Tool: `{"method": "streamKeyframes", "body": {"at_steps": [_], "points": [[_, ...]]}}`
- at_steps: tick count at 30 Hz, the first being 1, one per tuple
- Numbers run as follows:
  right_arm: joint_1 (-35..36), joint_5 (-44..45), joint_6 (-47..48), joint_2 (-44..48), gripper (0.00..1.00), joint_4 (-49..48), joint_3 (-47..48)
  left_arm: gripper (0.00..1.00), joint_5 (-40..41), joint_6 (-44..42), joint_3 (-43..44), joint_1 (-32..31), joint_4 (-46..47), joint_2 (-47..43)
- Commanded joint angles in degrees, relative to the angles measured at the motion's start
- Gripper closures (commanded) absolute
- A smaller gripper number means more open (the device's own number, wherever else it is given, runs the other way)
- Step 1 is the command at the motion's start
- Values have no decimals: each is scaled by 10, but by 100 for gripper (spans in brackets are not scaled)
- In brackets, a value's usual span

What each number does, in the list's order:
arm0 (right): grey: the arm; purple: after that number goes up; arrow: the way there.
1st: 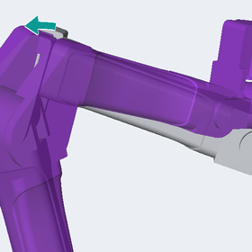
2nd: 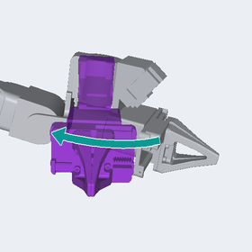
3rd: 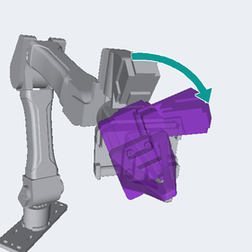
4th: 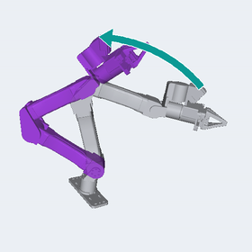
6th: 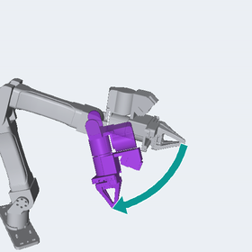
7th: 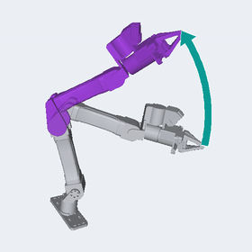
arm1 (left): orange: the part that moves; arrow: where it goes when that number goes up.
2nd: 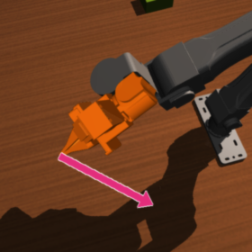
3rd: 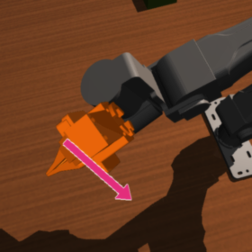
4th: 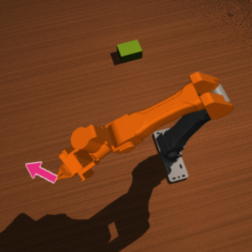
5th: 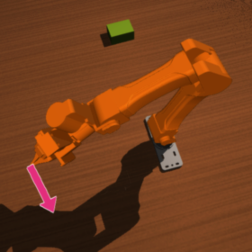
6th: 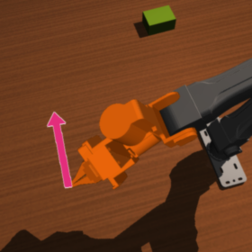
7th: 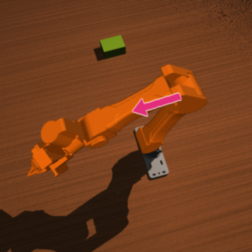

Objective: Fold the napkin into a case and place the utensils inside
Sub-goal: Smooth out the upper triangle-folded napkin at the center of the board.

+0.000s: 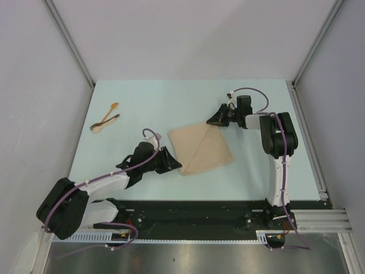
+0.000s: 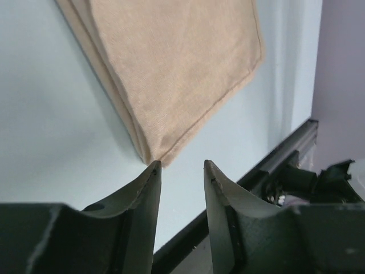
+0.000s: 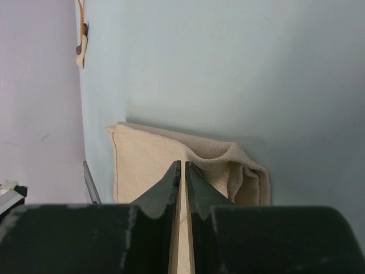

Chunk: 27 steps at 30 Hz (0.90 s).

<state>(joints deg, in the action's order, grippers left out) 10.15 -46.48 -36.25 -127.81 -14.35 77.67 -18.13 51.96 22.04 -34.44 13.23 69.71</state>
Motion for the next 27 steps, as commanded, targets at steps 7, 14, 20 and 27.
{"method": "streamKeyframes", "body": {"at_steps": [7, 14, 20, 27], "points": [[13, 6, -2, 96, 87, -3, -50, 65, 39, -30, 33, -1, -56, 36], [60, 40, 19, 187, 86, 31, -168, 69, 27, -25, 41, -1, -17, 62], [135, 72, 7, 246, 93, 3, -284, 71, 24, -21, 42, 0, -6, 64], [205, 74, -72, 246, 98, -106, -357, 90, 41, -20, 54, -1, -31, 73]]}}
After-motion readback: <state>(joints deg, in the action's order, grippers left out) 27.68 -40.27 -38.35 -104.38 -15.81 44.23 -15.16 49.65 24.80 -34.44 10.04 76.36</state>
